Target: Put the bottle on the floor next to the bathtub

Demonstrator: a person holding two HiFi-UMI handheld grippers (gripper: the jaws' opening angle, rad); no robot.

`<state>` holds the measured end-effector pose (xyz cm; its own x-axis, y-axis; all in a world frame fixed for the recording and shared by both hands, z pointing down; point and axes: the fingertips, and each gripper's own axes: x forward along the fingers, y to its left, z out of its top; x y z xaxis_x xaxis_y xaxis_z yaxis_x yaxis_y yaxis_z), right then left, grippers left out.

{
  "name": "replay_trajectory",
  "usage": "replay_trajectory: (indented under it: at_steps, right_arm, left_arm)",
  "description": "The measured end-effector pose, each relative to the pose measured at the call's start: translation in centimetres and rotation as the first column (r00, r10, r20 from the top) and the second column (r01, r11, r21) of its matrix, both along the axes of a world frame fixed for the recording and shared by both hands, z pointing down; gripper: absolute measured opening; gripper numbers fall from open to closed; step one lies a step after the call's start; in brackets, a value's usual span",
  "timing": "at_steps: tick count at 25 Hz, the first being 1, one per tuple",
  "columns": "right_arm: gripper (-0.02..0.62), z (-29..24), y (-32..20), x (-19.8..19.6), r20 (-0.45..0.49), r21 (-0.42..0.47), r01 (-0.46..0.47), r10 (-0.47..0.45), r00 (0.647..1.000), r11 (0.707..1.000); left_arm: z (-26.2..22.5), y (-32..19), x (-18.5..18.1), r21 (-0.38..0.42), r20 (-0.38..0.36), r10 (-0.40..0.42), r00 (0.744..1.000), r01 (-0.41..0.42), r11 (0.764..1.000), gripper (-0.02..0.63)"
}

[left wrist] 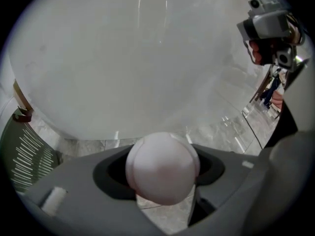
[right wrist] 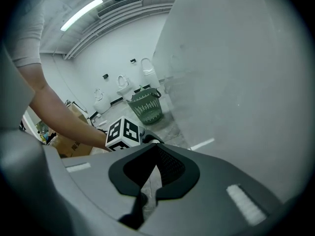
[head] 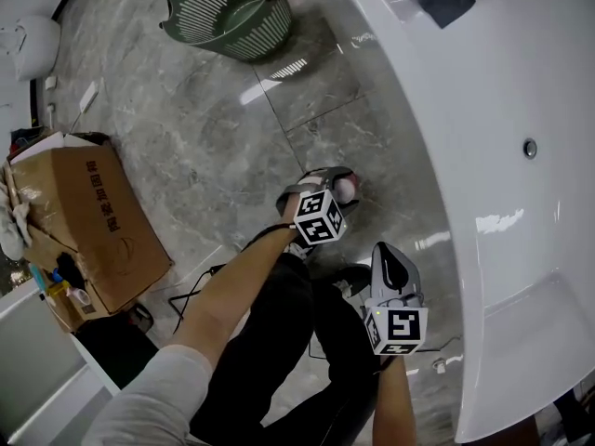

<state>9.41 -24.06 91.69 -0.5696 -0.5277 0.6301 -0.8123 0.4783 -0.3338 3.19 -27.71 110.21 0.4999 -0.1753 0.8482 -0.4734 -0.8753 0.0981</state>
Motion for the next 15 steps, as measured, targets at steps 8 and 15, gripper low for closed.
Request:
replay_trajectory:
  at_steps: [8, 15]
  right_arm:
    - [-0.002, 2.9, 0.2, -2.2, -0.004, 0.023, 0.059, -0.059, 0.998, 0.998]
    - [-0.002, 4.5, 0.6, -3.0, -0.004, 0.030, 0.073, -0.073, 0.997, 0.997]
  left_arm:
    - [3.4, -0.2, 0.0, 0.033, 0.001, 0.004, 1.000, -0.004, 0.999, 0.339]
    - [5.6, 0.2, -0.5, 0.028, -0.002, -0.032, 0.999, 0.032, 0.999, 0.339]
